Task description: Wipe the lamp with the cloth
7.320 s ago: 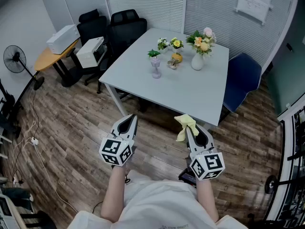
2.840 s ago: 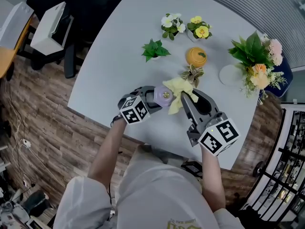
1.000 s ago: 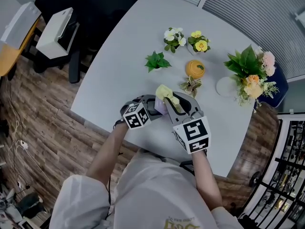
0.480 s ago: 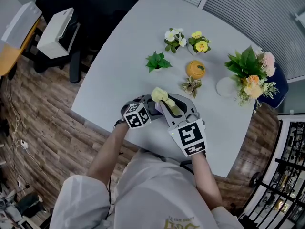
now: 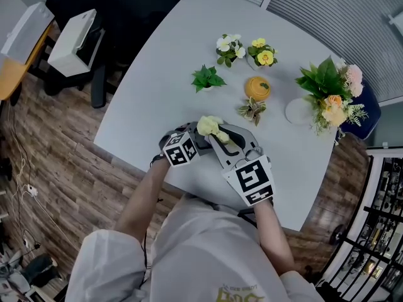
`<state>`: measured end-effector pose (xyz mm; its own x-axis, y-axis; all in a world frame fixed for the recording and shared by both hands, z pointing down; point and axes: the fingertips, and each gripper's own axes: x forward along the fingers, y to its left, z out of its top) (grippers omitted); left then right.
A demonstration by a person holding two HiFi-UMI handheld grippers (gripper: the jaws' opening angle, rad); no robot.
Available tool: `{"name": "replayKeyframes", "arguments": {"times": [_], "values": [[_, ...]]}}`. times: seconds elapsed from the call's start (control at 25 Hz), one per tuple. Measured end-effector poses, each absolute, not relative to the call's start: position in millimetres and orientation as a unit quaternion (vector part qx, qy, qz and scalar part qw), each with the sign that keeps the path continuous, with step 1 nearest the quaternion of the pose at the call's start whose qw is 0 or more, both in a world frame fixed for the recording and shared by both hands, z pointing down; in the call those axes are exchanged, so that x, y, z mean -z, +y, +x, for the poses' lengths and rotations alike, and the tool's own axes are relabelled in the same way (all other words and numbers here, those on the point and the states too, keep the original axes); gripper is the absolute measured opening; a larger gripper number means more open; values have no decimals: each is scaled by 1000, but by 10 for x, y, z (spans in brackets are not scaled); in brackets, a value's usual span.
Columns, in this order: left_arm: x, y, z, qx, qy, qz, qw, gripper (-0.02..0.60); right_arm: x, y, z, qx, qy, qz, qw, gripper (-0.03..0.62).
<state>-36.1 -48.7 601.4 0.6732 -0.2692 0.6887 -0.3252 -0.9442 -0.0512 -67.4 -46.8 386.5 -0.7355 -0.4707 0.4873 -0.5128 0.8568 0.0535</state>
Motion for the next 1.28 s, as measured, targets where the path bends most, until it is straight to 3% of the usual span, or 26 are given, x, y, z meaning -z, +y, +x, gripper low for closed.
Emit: {"name": "replayKeyframes", "arguments": {"times": [1.28], "values": [[-6010, -481, -358, -369, -163, 914, 39, 304, -3972, -266, -362, -87, -935, 245, 241, 84]]}}
